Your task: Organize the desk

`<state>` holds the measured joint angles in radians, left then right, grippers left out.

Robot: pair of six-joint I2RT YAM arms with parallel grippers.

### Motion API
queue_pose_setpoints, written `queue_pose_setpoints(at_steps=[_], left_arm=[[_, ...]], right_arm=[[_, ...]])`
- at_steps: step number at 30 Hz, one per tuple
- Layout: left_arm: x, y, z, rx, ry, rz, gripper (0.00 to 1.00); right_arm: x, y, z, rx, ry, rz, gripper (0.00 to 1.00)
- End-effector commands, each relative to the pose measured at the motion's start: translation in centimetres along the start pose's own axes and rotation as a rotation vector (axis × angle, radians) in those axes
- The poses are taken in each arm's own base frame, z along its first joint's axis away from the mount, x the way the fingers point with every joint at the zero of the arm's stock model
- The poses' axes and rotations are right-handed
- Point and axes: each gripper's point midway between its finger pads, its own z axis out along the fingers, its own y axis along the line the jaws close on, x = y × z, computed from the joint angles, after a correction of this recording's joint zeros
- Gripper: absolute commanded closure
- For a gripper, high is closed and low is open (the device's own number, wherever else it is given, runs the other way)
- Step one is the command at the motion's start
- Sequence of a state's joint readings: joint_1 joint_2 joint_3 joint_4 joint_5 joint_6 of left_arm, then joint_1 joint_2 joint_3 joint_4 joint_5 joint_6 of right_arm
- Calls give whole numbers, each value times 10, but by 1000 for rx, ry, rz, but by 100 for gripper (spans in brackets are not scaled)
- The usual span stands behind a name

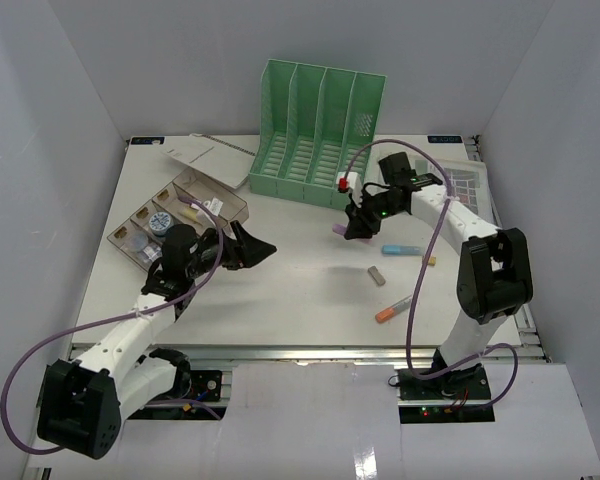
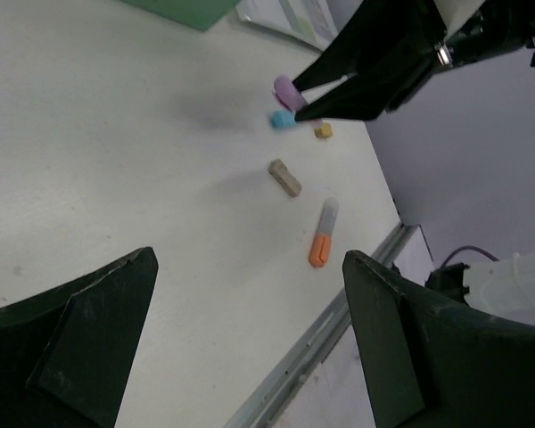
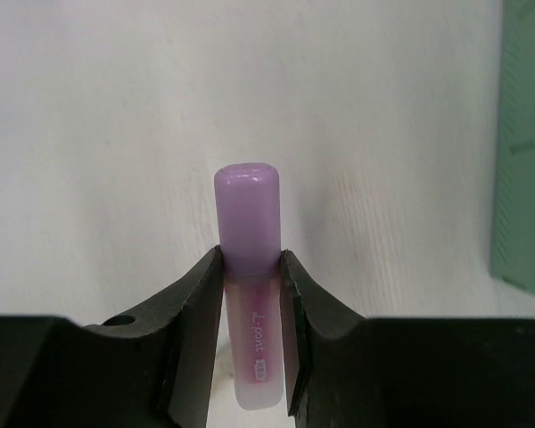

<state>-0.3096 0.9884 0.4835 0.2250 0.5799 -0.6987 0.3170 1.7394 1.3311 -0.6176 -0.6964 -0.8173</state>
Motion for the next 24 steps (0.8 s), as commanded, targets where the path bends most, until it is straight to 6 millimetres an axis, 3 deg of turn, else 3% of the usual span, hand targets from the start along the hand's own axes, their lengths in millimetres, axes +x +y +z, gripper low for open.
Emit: queue_pose_setpoints(at_steps=[1, 5, 7, 11, 13, 15, 18, 21, 24], left_arm=[[-49, -7, -20, -136, -136, 183, 4], [-72, -8, -67, -300, -265, 342, 4], [-79, -4, -89, -376, -340, 366, 4], [-79, -1, -125, -444, -458, 393, 4], [-82, -1, -137, -468, -511, 395, 3], [-88, -11, -151, -460, -576, 407, 3], [-92, -15, -163, -468, -632, 414, 2], [-94, -19, -172, -465, -675, 408, 2], [-95, -21, -175, -460, -688, 408, 2]], right_arm=[[-64, 39, 20, -97, -24, 18, 92], [-120, 48, 52, -132, 5, 11, 92], [-129, 44, 75, -86, 36, -67, 92], [-150, 59, 135, -105, 44, -190, 92], [-191, 67, 149, -95, -28, -269, 92], [-211, 66, 174, -74, -79, -280, 92], [-266, 69, 193, -18, -250, -317, 92], [-294, 64, 206, 42, -384, -225, 92], [-337, 46, 208, 145, -574, -154, 92]])
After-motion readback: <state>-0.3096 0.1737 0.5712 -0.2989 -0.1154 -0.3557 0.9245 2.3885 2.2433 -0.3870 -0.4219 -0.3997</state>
